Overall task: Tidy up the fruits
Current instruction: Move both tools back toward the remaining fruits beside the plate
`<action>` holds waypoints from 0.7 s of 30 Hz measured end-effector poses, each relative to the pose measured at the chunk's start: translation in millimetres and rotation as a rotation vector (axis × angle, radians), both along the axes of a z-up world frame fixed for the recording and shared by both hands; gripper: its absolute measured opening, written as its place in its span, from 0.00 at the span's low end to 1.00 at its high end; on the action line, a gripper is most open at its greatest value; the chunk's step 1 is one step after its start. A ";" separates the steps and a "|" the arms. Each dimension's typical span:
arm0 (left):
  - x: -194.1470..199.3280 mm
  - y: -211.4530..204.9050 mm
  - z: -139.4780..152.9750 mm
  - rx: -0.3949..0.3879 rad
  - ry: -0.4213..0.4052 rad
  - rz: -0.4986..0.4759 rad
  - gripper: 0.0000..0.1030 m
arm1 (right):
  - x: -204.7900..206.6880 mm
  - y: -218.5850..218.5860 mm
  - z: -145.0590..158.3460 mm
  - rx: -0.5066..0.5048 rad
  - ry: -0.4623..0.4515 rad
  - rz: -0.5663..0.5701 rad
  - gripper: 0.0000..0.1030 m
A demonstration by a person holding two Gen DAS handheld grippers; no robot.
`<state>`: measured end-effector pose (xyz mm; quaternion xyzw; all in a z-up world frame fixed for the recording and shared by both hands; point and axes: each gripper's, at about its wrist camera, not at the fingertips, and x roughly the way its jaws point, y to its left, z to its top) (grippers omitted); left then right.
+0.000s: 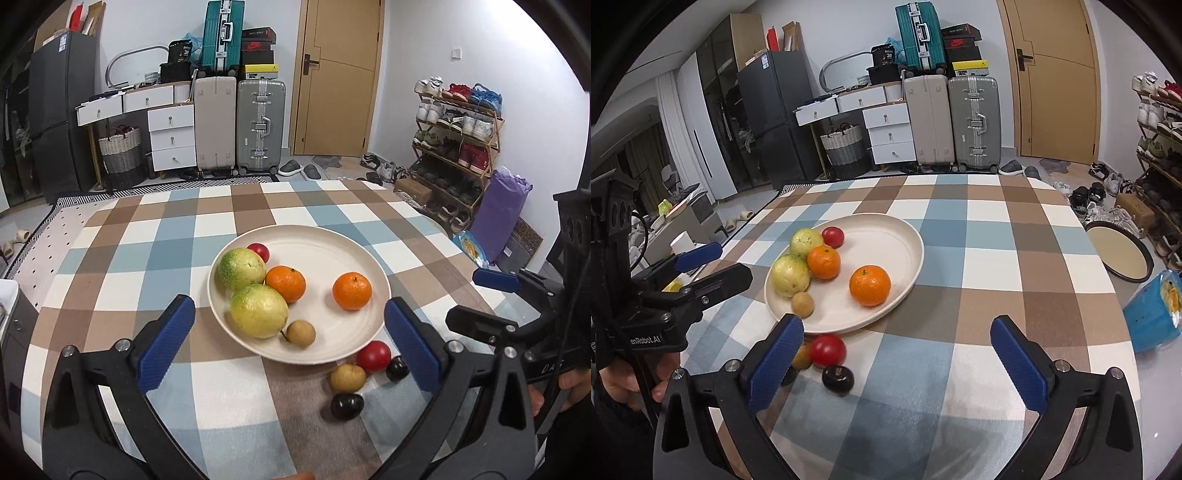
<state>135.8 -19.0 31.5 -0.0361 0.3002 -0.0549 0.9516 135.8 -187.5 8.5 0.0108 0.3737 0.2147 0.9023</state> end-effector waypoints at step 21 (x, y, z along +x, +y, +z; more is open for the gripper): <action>-66.3 2.7 -10.2 -0.013 0.038 -0.004 0.99 | -36.2 10.4 -6.4 -0.023 0.040 0.023 1.00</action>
